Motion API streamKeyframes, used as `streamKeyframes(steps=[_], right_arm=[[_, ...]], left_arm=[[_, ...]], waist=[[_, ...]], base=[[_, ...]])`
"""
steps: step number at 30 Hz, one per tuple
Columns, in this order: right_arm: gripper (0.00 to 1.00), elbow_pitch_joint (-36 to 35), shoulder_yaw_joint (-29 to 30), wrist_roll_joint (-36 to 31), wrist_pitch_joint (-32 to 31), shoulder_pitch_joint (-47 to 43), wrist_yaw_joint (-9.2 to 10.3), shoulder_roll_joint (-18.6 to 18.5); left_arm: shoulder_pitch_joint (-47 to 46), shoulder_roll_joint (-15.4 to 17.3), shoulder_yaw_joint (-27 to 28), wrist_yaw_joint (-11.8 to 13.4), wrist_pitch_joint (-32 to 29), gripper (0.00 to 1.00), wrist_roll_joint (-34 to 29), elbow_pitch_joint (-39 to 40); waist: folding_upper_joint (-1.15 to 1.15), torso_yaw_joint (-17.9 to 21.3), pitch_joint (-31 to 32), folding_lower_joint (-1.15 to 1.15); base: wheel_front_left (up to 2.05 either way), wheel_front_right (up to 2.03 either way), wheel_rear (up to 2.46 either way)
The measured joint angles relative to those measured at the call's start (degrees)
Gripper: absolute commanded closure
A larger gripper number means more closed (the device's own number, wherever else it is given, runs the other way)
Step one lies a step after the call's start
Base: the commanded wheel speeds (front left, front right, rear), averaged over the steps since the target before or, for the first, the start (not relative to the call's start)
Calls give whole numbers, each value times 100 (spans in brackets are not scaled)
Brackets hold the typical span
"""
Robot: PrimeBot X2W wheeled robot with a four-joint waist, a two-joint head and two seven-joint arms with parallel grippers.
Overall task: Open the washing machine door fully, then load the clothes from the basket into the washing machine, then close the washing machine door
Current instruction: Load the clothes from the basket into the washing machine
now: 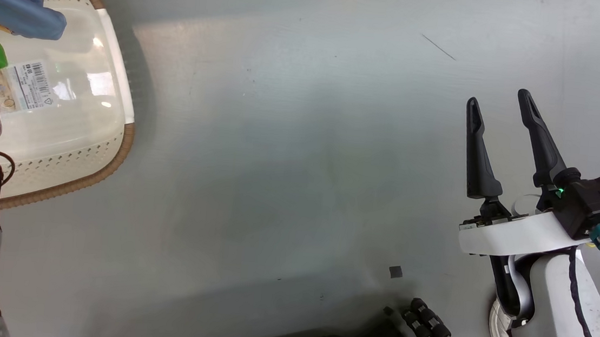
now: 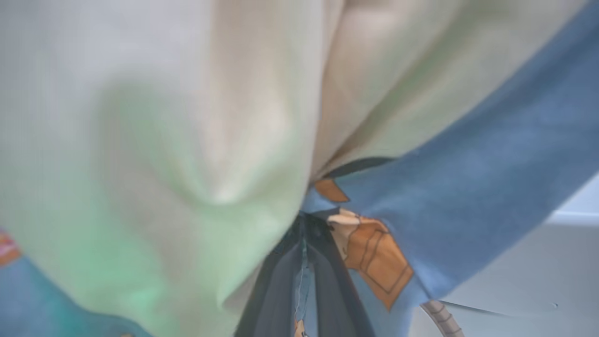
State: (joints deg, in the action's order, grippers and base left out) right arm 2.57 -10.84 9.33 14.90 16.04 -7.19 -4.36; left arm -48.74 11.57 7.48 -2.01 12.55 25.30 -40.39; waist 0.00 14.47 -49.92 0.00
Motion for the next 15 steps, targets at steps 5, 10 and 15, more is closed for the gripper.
streamKeyframes(steps=[5, 10, 15], right_arm=[[0, 5, -9, -33, 0, 0, 0, 0], [0, 10, -3, -33, 0, 0, 0, 1], [0, 12, 22, -33, 0, 0, 0, 0]], left_arm=[[2, -24, 169, 1, 12, 100, 4, 10], [16, -100, 287, 1, 126, 100, 76, 113], [-85, -85, 359, -2, 190, 100, 75, 425]], waist=[[0, -75, 61, 0], [0, -129, 107, 0], [0, -179, 145, 0]], base=[[0, 0, 0], [0, 0, 0], [0, 0, 0]])
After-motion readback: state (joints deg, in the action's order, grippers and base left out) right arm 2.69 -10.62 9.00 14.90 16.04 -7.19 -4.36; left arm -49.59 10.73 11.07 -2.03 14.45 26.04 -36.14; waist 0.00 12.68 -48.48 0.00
